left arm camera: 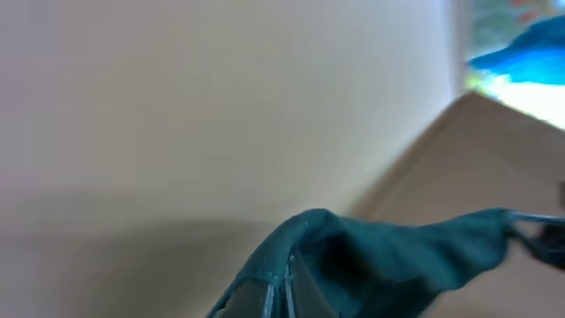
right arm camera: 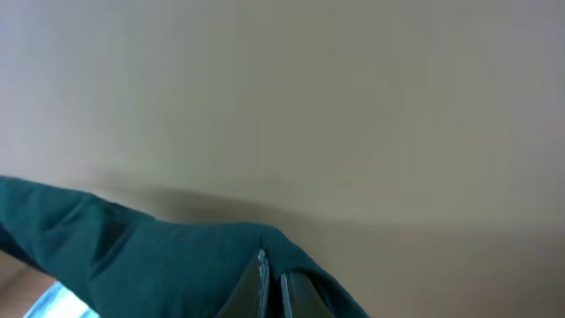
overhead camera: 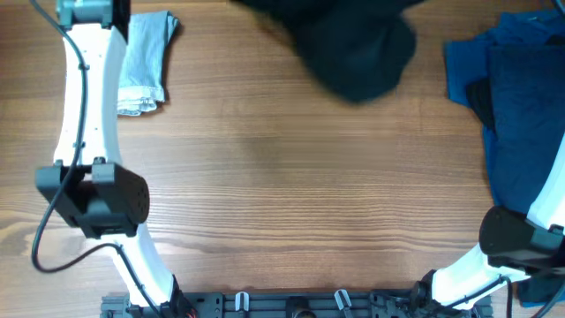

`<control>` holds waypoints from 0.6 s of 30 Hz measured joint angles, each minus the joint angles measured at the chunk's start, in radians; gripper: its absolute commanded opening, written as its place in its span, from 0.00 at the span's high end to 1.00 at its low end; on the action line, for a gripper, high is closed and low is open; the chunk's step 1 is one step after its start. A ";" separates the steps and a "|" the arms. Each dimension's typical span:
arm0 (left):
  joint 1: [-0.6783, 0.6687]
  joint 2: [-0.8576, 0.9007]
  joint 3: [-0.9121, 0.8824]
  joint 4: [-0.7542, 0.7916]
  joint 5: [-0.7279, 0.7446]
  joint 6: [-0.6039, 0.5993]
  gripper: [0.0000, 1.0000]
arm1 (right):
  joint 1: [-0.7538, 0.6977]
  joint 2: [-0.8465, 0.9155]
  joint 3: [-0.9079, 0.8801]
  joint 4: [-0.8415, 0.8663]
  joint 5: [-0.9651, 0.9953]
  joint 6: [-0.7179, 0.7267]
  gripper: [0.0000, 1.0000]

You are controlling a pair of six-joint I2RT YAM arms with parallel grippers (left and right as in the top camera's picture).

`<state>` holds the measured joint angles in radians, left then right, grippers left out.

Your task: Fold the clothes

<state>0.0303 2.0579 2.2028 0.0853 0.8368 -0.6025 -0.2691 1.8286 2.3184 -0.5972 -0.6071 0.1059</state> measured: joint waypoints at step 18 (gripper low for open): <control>-0.017 0.103 0.027 -1.346 -0.346 0.411 0.96 | 0.000 0.026 -0.523 -0.612 0.011 -0.276 0.96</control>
<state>0.0135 2.1612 2.2303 -1.2610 0.4904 -0.1913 -0.2691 1.8545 1.7958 -1.2087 -0.5961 -0.1699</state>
